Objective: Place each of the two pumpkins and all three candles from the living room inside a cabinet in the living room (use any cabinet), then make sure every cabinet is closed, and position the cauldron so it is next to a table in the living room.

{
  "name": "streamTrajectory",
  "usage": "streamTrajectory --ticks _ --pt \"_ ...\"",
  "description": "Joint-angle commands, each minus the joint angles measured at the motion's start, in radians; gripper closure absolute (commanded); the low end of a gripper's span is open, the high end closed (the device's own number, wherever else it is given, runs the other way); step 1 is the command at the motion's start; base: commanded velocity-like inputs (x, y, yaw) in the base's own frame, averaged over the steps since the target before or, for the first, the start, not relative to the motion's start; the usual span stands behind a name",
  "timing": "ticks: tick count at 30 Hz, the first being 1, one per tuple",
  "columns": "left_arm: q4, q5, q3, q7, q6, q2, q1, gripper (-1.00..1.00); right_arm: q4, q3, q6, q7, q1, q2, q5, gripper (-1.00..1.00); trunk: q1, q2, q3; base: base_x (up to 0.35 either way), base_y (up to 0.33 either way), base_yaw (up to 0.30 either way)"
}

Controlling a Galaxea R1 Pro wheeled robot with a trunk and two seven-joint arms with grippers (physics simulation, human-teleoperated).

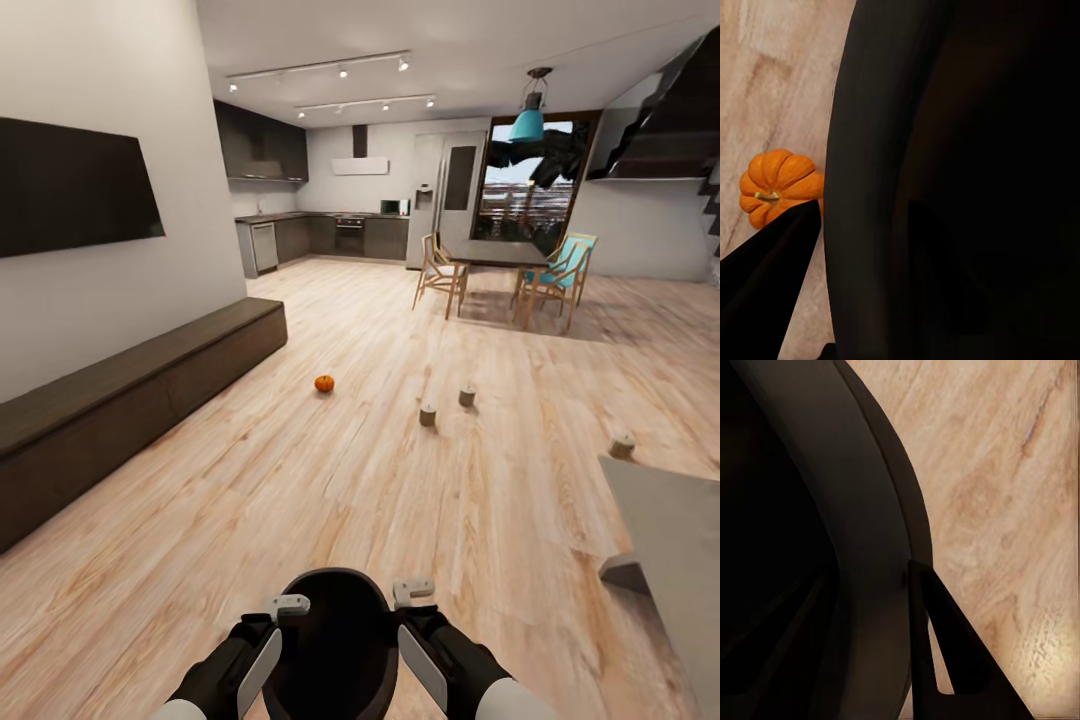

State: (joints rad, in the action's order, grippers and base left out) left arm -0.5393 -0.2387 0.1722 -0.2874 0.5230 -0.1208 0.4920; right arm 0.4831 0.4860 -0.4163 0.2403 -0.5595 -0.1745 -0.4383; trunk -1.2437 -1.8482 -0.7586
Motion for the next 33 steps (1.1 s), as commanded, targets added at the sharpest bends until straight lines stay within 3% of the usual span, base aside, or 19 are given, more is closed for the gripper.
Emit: streamTrajectory --ticks 1,15,33 --pt "-0.001 -0.004 0.009 -0.012 0.008 0.003 0.0 1.0 0.002 0.016 -0.001 0.008 -0.002 0.0 -0.013 1.0 0.0 -0.001 -0.001 -0.127 0.116 -0.275" --pt "-0.001 -0.004 0.009 -0.012 0.008 0.003 0.0 1.0 0.002 0.016 0.001 0.007 -0.002 0.0 -0.013 1.0 0.0 -0.001 -0.001 -0.141 0.125 -0.276" --pt "-0.001 -0.004 0.009 -0.012 0.008 0.003 0.0 1.0 0.002 0.016 0.001 0.007 -0.001 0.0 -0.013 1.0 0.0 -0.001 -0.001 -0.195 0.219 -0.239"
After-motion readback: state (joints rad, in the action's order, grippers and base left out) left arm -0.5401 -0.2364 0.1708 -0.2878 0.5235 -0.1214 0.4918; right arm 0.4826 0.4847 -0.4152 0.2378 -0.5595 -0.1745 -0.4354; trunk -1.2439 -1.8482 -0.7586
